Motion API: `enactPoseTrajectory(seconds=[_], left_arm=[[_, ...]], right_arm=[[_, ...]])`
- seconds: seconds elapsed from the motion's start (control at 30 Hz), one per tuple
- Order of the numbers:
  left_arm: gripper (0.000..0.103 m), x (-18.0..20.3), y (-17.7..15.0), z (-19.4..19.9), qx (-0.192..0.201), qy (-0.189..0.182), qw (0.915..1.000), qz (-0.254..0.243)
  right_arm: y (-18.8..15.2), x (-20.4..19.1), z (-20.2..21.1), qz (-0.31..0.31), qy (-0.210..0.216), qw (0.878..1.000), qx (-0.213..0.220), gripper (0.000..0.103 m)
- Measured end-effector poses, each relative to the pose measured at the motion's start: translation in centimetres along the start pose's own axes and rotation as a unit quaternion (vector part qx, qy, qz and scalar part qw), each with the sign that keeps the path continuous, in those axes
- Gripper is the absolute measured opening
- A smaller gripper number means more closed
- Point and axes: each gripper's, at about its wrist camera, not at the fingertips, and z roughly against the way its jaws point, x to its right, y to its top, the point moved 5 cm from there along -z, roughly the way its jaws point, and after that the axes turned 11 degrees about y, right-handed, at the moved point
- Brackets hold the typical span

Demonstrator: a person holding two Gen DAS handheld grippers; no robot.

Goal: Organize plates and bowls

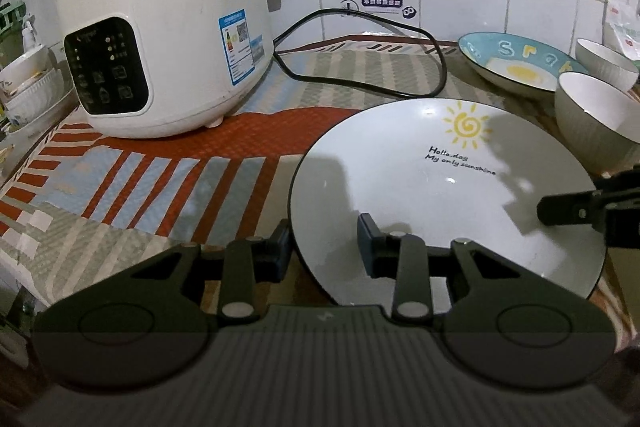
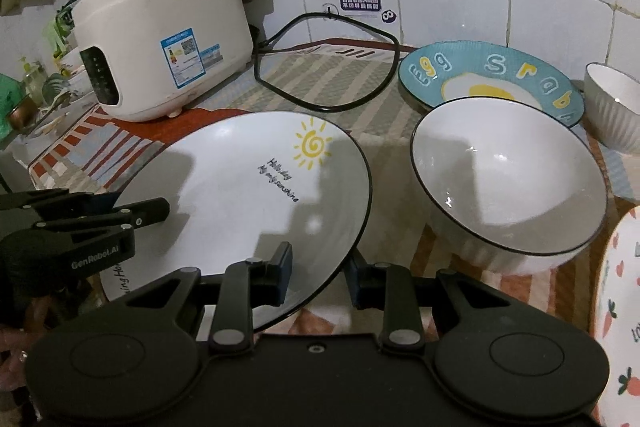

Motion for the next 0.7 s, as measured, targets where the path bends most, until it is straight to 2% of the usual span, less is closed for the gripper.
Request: enactPoseTrajectory(seconds=[0.33, 0.7], left_arm=[[0.032, 1.0, 0.2, 3.9, 0.027, 0.002, 0.9996, -0.012], [0.032, 3.2, 1.6, 10.0, 0.067, -0.013, 0.9973, -0.028]], right_arm=[[0.1, -0.4, 3.5, 0.010, -0.009, 1.000, 0.023, 0.032], [-0.5, 0.1, 10.2, 0.008, -0.015, 0.998, 0.055, 0.031]])
